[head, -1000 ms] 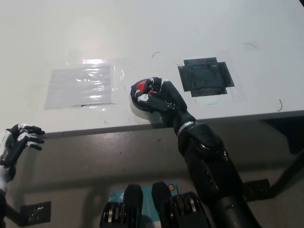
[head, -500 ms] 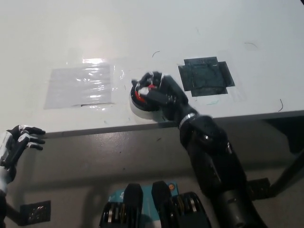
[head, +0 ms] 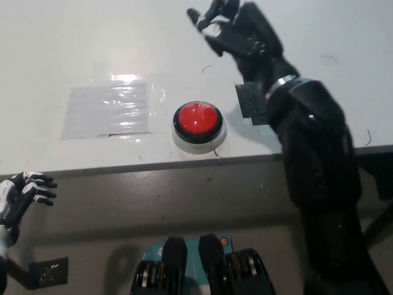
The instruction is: The robot uses its right hand to make a fist and press the red button kept in the middle of the desk
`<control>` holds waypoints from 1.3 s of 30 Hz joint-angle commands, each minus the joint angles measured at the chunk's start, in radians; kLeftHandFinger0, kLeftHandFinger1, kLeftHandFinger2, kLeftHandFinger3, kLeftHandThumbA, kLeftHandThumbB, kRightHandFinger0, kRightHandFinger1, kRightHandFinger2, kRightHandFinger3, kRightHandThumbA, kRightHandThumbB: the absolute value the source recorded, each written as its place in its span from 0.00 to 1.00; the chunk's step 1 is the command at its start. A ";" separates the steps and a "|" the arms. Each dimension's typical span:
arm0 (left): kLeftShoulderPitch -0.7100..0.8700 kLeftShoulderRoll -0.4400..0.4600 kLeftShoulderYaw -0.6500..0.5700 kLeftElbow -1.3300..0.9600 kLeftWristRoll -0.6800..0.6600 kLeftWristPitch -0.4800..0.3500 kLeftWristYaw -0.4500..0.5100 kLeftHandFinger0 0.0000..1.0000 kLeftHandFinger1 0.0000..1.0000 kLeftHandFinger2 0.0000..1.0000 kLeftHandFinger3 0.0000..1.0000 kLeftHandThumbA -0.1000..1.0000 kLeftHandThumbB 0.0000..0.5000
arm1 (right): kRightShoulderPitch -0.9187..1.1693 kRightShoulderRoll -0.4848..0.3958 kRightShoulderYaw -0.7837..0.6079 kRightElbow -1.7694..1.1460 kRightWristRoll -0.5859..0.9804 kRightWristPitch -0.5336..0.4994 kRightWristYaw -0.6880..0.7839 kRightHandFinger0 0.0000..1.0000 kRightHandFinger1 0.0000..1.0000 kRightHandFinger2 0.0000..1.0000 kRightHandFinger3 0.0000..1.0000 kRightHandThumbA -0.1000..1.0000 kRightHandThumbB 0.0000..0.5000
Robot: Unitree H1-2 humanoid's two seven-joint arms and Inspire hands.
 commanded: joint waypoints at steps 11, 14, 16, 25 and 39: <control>0.013 0.041 0.009 -0.037 -0.003 -0.005 -0.010 0.50 0.48 0.54 0.49 0.63 0.00 | 0.088 -0.232 -0.063 -0.175 0.064 0.033 0.011 0.28 0.47 0.53 0.44 0.73 0.34; 0.011 0.038 0.014 -0.029 -0.015 -0.011 -0.012 0.43 0.43 0.49 0.46 0.62 0.04 | 0.143 -0.292 -0.073 -0.248 0.081 0.033 -0.018 0.39 0.48 0.46 0.39 0.75 0.29; 0.016 0.039 0.012 -0.030 -0.009 -0.011 -0.011 0.44 0.43 0.50 0.47 0.62 0.03 | 0.164 -0.315 -0.072 -0.261 0.104 0.033 -0.039 0.34 0.37 0.32 0.30 0.74 0.31; 0.016 0.043 0.015 -0.028 -0.017 -0.014 -0.011 0.43 0.44 0.49 0.48 0.62 0.01 | 0.354 -0.432 -0.138 -0.319 0.199 0.033 -0.097 0.44 0.45 0.50 0.61 0.74 0.28; 0.013 0.047 0.017 -0.036 -0.016 0.000 -0.009 0.45 0.46 0.51 0.47 0.63 0.04 | 0.576 -0.451 -0.233 -0.319 0.233 0.033 -0.137 0.53 0.57 0.69 0.78 0.73 0.23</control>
